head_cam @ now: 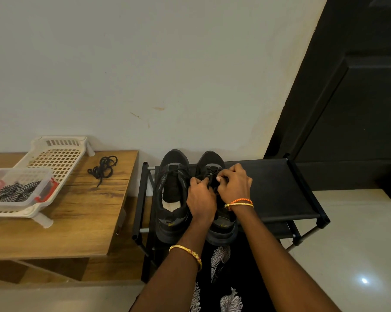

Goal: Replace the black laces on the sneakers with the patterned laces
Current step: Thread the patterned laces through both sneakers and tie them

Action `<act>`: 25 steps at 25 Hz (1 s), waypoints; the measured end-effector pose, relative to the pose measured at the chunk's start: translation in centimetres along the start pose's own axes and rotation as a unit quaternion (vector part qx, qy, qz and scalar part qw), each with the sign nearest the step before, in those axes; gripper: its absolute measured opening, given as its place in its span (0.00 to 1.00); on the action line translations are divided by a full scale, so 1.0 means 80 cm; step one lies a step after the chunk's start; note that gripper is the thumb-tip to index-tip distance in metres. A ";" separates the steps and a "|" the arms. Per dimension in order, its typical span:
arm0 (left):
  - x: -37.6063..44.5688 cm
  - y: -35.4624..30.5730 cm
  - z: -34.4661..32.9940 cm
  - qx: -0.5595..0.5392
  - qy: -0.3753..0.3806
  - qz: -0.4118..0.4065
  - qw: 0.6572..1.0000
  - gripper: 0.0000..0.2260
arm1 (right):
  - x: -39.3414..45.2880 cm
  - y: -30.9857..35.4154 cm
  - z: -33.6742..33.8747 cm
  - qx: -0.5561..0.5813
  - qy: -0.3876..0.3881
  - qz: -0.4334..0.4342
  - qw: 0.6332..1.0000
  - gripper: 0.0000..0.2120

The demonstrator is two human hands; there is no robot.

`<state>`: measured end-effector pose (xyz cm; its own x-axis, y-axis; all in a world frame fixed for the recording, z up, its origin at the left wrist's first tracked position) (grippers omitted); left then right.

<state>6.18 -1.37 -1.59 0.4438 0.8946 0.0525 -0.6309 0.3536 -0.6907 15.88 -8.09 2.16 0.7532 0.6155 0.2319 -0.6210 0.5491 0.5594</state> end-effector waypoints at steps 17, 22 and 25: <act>0.000 0.001 0.001 0.002 -0.001 0.000 1.000 0.11 | 0.010 0.014 -0.024 -0.185 0.092 0.062 0.976 0.12; -0.002 -0.001 0.003 -0.003 -0.003 0.000 1.000 0.12 | -0.006 0.013 0.004 -0.087 -0.032 0.052 0.994 0.06; -0.002 -0.002 0.005 0.003 -0.006 -0.008 1.000 0.13 | -0.015 0.006 0.033 0.075 -0.133 0.026 0.988 0.02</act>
<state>5.98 -1.48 -1.18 0.4455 0.8924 0.0719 -0.6274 0.3685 -0.6860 15.26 -10.01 4.24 0.7633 0.4596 0.4540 -0.6369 0.4176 0.6481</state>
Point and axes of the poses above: each hand's wrist, its own x-axis towards the middle knuckle, its own z-axis out of the back of the hand, y = z × x, the point moved 7 cm from there along x, towards the middle knuckle, and after that the axes turned 4 degrees about -x, right-handed, at the moved point
